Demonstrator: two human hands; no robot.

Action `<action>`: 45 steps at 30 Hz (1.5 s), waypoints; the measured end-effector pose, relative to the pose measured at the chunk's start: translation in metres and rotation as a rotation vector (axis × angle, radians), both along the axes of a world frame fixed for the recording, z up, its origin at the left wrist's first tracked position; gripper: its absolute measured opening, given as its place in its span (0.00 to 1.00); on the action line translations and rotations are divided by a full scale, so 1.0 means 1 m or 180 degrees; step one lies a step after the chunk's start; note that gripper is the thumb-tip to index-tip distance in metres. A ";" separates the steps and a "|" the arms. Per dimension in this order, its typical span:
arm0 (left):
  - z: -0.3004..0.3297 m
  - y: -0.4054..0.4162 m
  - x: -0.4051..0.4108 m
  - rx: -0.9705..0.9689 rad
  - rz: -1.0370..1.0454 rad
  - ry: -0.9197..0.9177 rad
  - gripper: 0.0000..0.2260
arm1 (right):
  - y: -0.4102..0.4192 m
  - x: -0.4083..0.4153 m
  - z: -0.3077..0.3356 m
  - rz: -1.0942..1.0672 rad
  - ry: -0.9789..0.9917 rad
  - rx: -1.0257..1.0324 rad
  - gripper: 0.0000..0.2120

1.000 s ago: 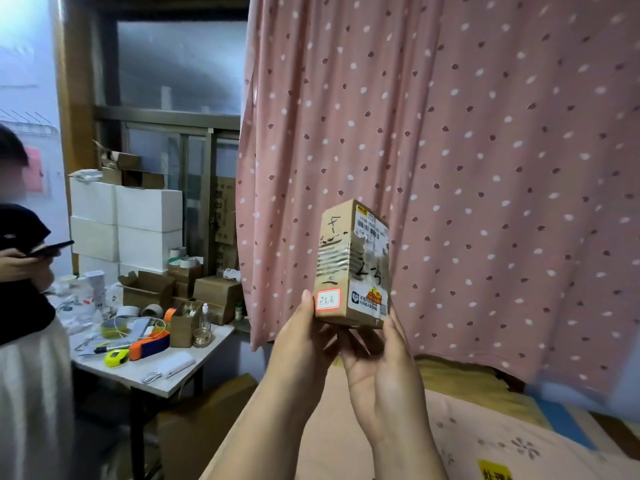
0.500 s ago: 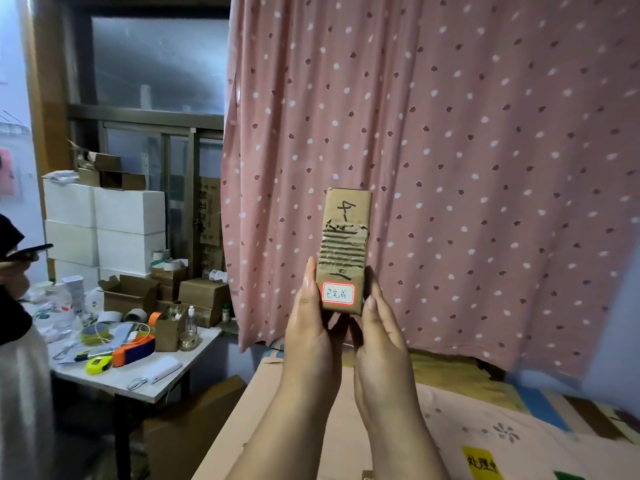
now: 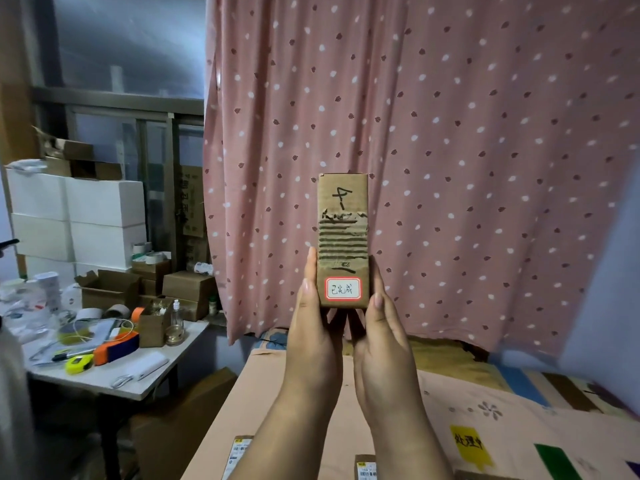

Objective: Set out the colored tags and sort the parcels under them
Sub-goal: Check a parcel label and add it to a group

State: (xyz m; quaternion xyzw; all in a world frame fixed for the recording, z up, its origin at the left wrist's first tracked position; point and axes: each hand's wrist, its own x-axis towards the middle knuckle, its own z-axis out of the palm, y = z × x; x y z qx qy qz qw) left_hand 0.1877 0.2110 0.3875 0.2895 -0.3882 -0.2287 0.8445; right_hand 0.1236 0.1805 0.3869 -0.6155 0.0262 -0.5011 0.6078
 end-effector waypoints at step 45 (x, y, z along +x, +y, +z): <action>-0.032 -0.026 -0.459 0.0486 -0.3548 -0.0923 0.21 | 0.065 -0.469 -0.024 -0.3742 0.0389 0.0673 0.15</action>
